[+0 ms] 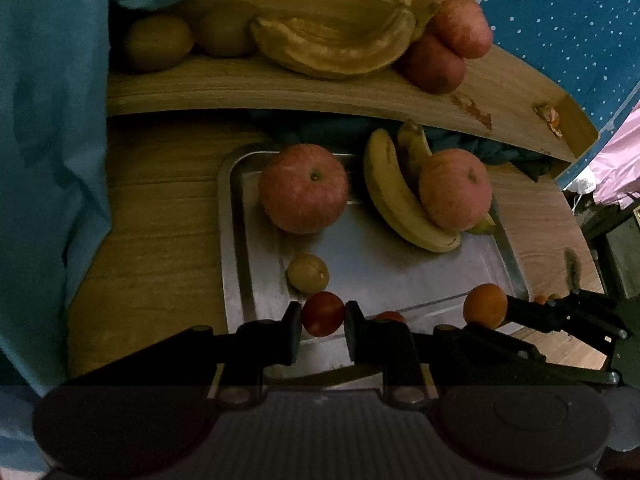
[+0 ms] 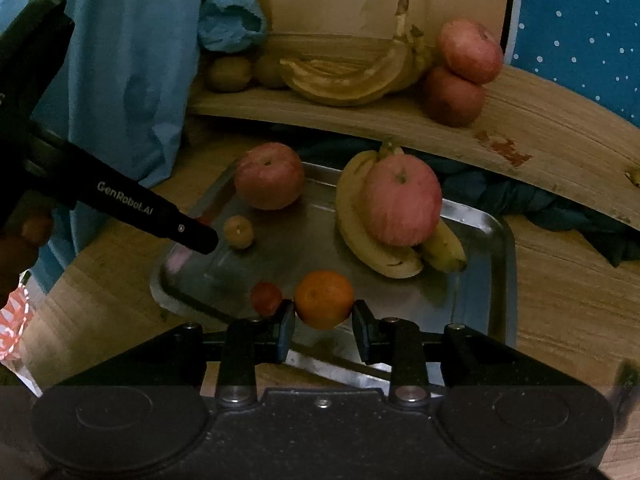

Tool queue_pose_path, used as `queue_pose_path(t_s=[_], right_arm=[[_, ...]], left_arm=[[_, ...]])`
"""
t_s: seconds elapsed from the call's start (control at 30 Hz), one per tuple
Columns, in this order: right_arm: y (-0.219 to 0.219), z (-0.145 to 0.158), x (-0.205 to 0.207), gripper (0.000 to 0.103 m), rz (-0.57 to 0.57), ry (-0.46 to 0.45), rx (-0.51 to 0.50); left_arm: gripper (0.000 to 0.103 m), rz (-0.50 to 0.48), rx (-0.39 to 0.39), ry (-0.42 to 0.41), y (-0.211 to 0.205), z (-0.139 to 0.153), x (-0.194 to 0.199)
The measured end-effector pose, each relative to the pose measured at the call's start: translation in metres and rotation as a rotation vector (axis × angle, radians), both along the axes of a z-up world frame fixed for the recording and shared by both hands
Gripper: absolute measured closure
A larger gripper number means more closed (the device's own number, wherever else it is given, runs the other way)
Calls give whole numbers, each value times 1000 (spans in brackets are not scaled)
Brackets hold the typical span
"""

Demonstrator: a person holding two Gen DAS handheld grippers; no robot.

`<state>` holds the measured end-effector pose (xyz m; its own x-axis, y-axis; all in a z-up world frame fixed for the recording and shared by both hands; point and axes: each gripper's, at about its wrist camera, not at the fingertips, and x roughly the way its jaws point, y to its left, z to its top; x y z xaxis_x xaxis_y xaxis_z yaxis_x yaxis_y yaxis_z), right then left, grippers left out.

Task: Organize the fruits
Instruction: 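Carry the orange in the right tool while the left tool carries the tomato over the tray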

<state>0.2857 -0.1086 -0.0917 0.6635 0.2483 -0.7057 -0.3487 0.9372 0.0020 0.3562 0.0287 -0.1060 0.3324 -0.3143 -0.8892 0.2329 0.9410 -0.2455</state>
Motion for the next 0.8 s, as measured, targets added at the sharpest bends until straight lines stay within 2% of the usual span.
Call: queue_pose_path(t_s=[0.43,0.8], right_arm=[[11,-11,30,70,5,47,-1],[38,-17,62,70,99,58,-12]], left_arm=[[78,-71,18,56,-5,-18,16],[78,-34,33,83,0,-24,25]])
